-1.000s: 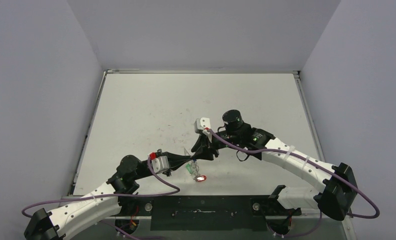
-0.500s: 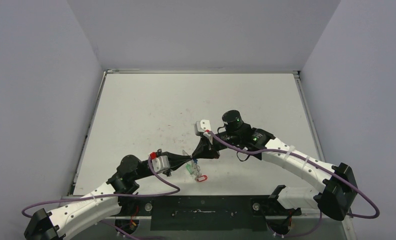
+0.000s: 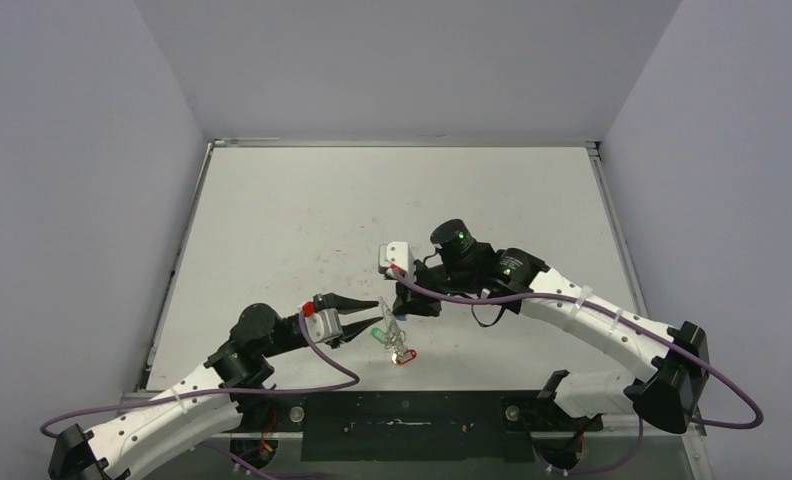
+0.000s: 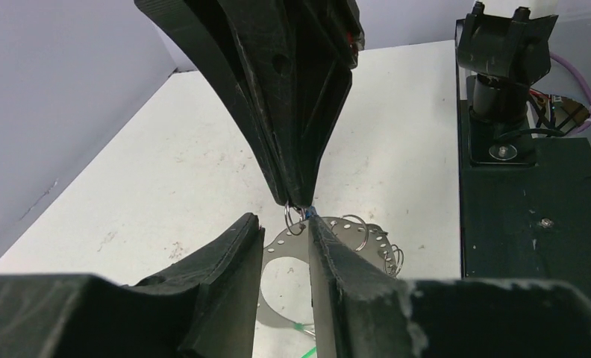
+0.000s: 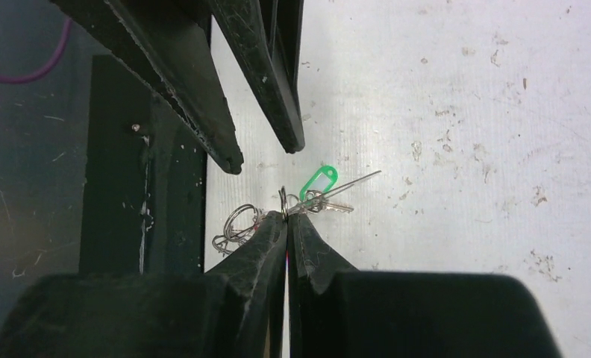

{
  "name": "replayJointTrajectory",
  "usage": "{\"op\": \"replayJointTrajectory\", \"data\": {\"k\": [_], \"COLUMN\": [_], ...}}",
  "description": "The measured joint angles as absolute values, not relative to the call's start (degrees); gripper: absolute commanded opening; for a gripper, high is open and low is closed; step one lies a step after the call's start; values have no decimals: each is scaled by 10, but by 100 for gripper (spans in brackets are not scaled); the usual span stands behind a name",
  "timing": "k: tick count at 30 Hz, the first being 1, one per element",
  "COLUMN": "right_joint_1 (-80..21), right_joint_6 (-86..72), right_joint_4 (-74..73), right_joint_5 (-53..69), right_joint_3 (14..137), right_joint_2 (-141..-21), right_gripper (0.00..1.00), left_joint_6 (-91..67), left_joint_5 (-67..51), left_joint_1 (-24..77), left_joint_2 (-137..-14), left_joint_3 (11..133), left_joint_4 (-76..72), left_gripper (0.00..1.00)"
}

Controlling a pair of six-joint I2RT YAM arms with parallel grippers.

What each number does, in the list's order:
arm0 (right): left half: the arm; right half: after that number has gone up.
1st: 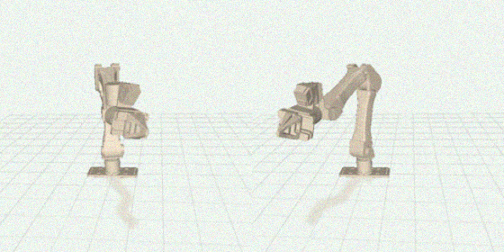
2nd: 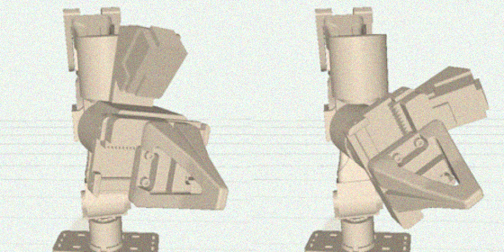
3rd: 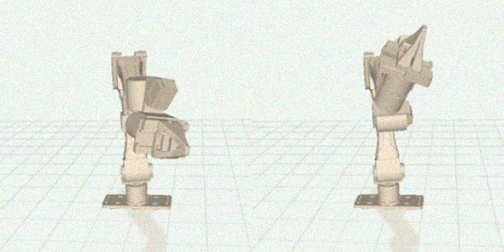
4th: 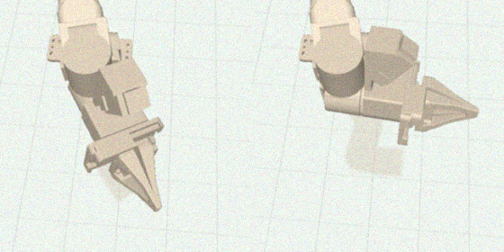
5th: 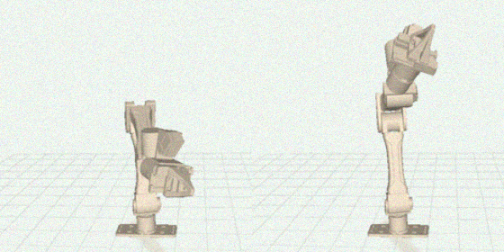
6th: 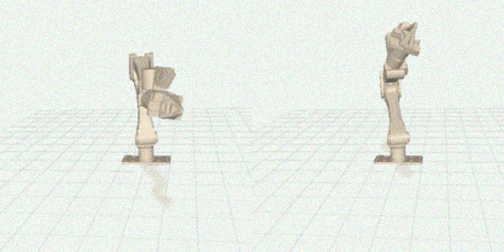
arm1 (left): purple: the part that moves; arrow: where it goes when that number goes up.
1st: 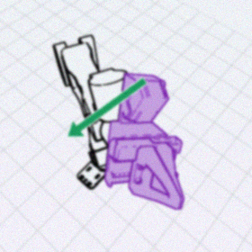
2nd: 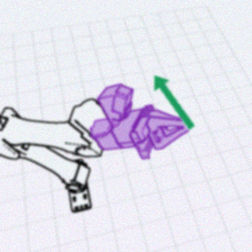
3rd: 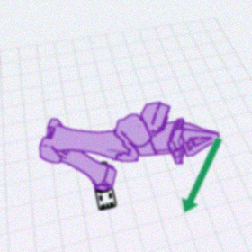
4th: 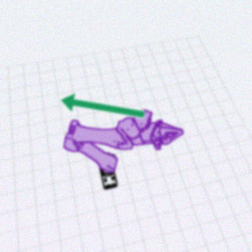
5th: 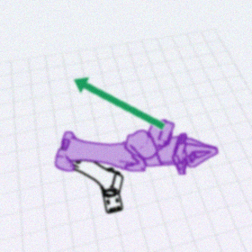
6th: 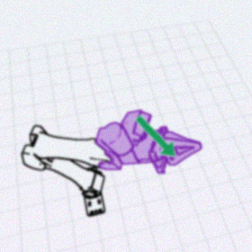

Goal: Put the keys on the keyring

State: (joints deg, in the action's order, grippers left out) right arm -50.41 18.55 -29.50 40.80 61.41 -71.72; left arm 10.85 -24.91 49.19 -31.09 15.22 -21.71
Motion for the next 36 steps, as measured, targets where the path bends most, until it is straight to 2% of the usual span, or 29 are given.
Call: {"op": "replayJointTrajectory", "data": {"k": [8,15,22,29,36], "right_joint_1": [-564,-572,-586,-593,-594], "right_joint_6": [195,182,175,174,174], "right_joint_4": [-402,-458,-480,-484,-484], "right_joint_5": [295,251,238,237,234], "right_joint_3": [702,764,778,784,784], "right_joint_2": [-779,-817,-834,-840,-840], "right_gripper": [0,0,0,0,0], "left_joint_6": [128,138,142,142,140], "left_joint_5": [-242,-239,-241,-243,-250], "left_joint_1": [492,492,492,492,492], "left_joint_2": [-326,-343,-382,-393,-405], "left_joint_3": [169,169,175,178,178], "left_joint_4": [-176,-156,-156,-160,-167], "left_gripper": [37,31,30,20,21]}}
